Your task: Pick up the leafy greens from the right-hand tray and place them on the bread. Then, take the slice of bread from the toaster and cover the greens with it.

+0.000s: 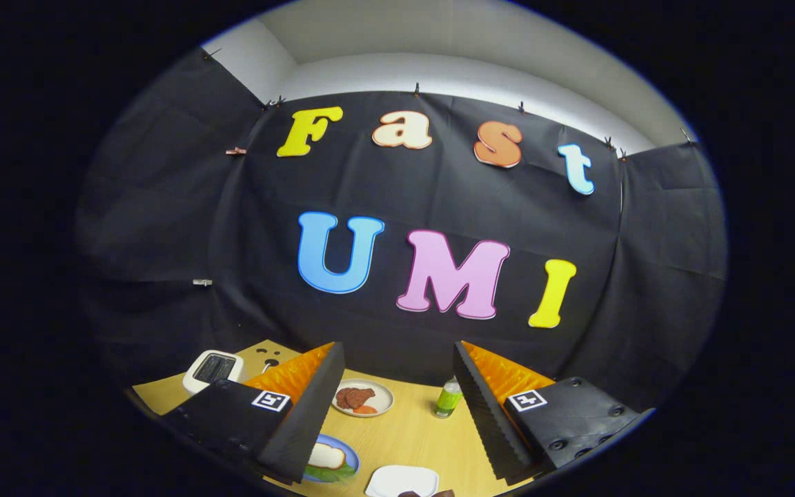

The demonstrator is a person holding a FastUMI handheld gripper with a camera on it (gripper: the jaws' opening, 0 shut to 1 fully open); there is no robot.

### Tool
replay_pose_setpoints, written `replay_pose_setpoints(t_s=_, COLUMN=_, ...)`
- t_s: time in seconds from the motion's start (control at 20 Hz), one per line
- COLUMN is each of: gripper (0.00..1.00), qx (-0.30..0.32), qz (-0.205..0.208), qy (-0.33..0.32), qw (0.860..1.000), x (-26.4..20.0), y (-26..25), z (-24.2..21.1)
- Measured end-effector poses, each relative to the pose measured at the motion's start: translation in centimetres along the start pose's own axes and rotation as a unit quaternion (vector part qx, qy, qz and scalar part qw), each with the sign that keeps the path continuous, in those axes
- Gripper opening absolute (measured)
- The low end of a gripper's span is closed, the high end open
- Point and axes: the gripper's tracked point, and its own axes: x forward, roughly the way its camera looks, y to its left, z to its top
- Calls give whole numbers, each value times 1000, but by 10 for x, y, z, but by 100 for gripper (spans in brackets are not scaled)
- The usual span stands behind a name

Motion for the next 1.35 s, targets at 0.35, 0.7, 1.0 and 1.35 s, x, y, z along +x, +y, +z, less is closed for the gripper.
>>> replay_pose_setpoints(t_s=0.35, gripper=98, qx=-44, qz=-44, qy=-70, qw=996, x=-31, y=-12, z=42)
replay_pose_setpoints(t_s=0.7, gripper=98, qx=-14, qz=-49, qy=-54, qw=997, x=-34, y=-9, z=26)
replay_pose_setpoints(t_s=1.0, gripper=98, qx=-13, qz=-56, qy=-58, qw=997, x=-38, y=-13, z=36)
replay_pose_setpoints(t_s=1.35, gripper=98, qx=-8, qz=-47, qy=-59, qw=997, x=-34, y=-9, z=38)
